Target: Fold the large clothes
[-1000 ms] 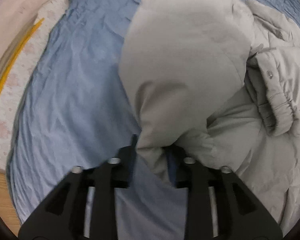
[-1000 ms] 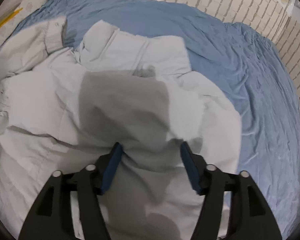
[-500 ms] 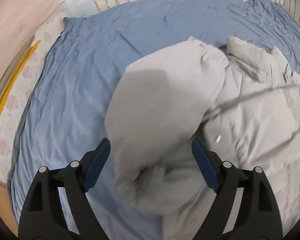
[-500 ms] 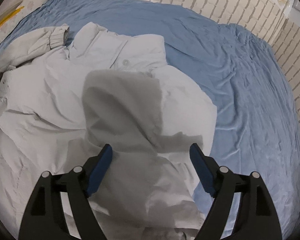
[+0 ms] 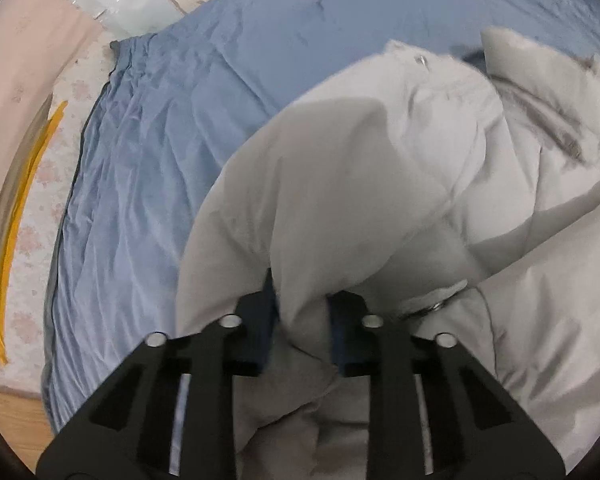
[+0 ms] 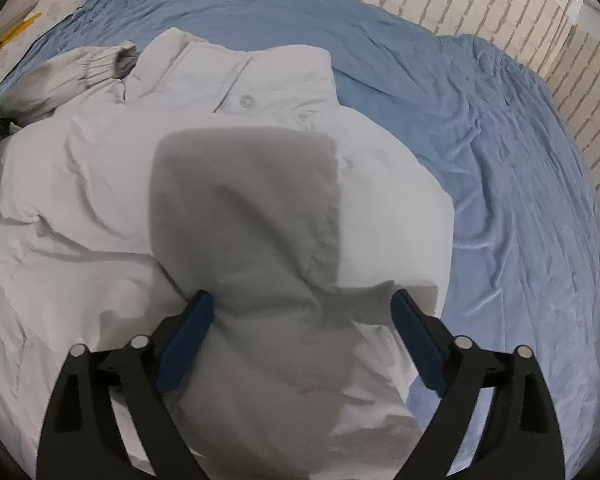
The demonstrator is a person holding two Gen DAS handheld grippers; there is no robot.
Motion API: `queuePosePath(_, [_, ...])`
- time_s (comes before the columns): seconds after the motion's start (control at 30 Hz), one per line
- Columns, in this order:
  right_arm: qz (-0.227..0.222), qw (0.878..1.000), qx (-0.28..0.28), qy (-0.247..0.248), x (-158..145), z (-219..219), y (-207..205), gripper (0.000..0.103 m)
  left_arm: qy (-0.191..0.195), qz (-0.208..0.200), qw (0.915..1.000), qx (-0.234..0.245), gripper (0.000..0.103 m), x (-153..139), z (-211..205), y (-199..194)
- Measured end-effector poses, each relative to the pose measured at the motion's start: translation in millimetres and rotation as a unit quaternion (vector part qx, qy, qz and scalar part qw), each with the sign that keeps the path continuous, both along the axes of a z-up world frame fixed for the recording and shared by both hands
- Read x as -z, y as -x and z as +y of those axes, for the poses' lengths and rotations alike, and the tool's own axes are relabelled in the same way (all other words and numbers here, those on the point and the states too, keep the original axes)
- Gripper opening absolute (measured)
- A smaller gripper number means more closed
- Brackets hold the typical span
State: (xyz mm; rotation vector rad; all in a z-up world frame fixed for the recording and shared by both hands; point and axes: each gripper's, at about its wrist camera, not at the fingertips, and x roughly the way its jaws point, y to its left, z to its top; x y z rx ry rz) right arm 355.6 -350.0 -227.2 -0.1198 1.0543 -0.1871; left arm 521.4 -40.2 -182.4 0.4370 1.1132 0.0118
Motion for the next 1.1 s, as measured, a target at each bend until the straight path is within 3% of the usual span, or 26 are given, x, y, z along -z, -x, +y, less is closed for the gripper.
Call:
queuePosePath(0.17, [0.002,1.000,0.010,-0.008,3.9,-0.9,-1.7,0.094,0.054,-0.019,0.9984,0.007,0.013,-36.0,26.9,24.4])
queuePosePath(0.3, [0.006,1.000,0.014,-0.003,2.7,1.8,-0.5,0.094,0.074,-0.022,0.9965,0.033,0.013,-55.1,51.4,68.1])
queuePosePath(0.37, [0.007,1.000,0.011,0.006,1.5,4.6,0.8,0.094,0.065,-0.025,0.9965,0.046,0.013,-55.8,59.2,89.8])
queuePosePath(0.47, [0.012,1.000,0.002,0.023,-2.9,12.4,3.6,0.094,0.043,-0.027,0.9965,0.066,0.013,-51.2,71.1,119.2])
queuePosePath(0.6, [0.012,0.999,-0.018,0.043,-13.2,24.9,12.7,0.094,0.054,-0.014,0.9959,0.071,0.013,-41.4,100.1,145.3])
queuePosePath(0.73, [0.006,0.998,-0.032,0.054,-25.5,38.5,19.8,0.094,0.052,0.019,0.9974,0.046,0.013,-5.7,107.1,143.2])
queuePosePath(0.9, [-0.004,0.999,-0.036,0.035,-39.7,57.6,23.7,0.094,0.045,0.031,0.9978,0.037,0.018,21.4,98.6,131.4])
queuePosePath(1.0, [-0.006,0.999,-0.038,0.013,-47.9,69.1,23.8,0.094,0.048,0.020,0.9981,0.032,0.026,17.8,96.5,128.4])
queuePosePath(1.07, [-0.017,0.999,-0.049,0.005,-56.2,82.9,25.8,0.094,0.047,-0.001,0.9985,0.029,0.043,-0.6,109.2,139.9])
queuePosePath(1.1, [-0.021,0.998,-0.055,0.006,-59.5,89.3,26.0,0.094,0.045,-0.016,0.9984,0.028,0.060,-9.0,111.0,144.8])
